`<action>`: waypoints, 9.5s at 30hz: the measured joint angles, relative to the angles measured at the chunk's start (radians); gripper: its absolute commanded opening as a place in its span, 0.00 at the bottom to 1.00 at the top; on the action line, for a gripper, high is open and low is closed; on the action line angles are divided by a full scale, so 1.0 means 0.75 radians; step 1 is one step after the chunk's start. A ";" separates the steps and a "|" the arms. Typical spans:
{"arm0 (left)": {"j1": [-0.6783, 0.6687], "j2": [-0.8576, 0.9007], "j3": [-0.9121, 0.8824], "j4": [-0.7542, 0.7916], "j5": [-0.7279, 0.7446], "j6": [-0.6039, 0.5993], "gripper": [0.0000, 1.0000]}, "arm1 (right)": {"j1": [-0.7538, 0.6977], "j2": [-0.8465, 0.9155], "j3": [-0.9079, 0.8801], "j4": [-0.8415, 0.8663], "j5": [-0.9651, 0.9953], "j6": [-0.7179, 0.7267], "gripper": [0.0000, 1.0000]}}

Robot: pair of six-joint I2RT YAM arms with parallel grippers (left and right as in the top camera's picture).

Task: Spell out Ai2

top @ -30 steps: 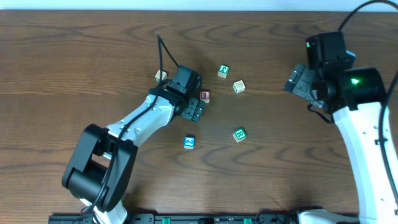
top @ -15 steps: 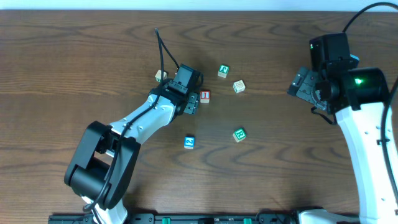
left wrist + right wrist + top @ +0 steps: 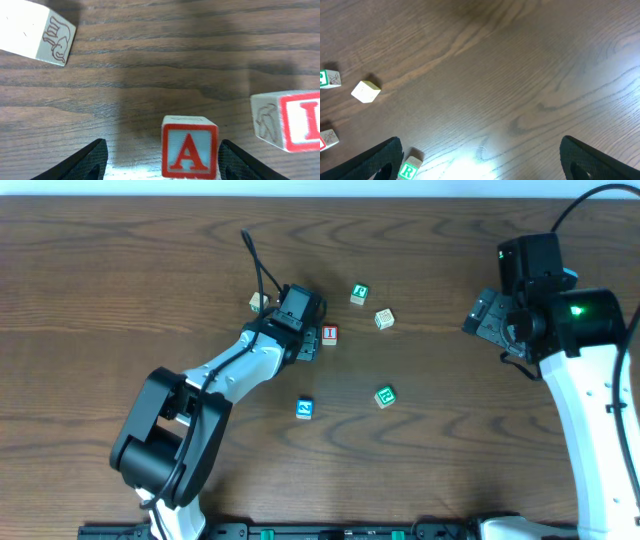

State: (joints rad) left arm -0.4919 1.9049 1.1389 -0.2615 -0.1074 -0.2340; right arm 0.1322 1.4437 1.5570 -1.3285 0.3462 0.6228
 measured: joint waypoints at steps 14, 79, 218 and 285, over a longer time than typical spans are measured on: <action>0.051 0.032 0.000 0.086 0.079 -0.044 0.46 | 0.000 0.000 0.000 -0.008 0.000 0.000 0.99; 0.079 -0.113 0.018 -0.056 -0.111 0.076 0.37 | 0.000 0.000 -0.001 -0.020 0.003 -0.004 0.99; 0.051 -0.007 0.019 -0.059 0.331 -0.080 0.46 | 0.000 0.000 -0.001 -0.023 0.003 -0.004 0.99; 0.042 0.018 0.019 -0.033 0.364 -0.061 0.46 | 0.000 0.000 -0.001 -0.029 0.003 -0.004 0.99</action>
State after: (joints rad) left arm -0.4603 1.9182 1.1534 -0.2859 0.1654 -0.2798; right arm 0.1322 1.4437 1.5566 -1.3502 0.3485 0.6201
